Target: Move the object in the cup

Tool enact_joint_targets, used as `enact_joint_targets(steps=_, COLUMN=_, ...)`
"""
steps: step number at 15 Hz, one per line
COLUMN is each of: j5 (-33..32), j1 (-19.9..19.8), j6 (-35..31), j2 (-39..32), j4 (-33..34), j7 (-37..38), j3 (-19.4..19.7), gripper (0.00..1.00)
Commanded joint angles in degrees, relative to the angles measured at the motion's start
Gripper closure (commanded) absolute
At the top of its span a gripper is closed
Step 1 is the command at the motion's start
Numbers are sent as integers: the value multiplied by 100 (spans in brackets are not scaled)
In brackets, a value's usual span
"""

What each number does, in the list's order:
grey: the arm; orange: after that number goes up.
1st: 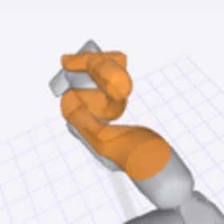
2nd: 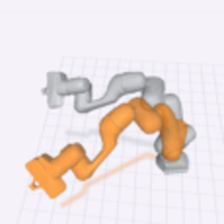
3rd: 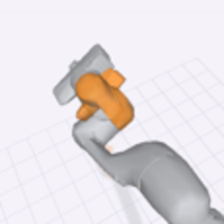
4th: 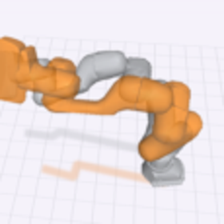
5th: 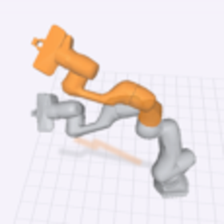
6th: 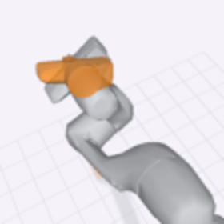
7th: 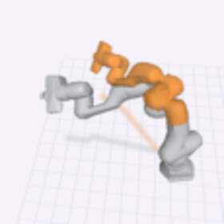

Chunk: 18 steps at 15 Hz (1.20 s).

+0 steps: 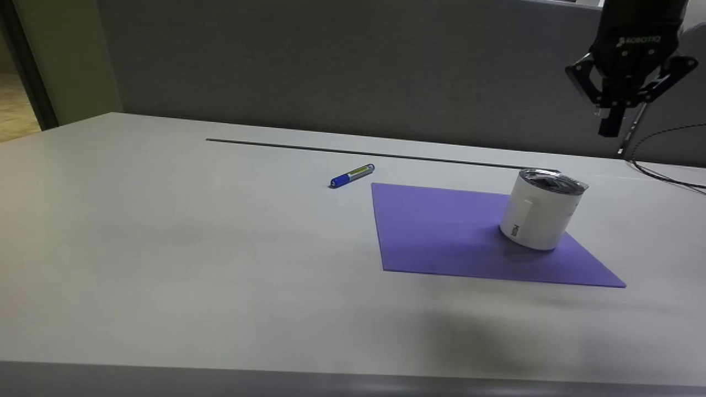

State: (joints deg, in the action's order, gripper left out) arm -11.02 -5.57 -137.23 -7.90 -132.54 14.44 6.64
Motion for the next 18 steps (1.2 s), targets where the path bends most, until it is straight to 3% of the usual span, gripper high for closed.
enact_joint_targets(steps=1, j5=-20, j1=76, j6=-631, j2=-173, j4=-214, j7=100, j3=26, gripper=100)
enact_joint_targets(steps=18, j5=-134, j1=630, j6=-1094, j2=-858, j4=-211, j7=392, j3=174, gripper=100)
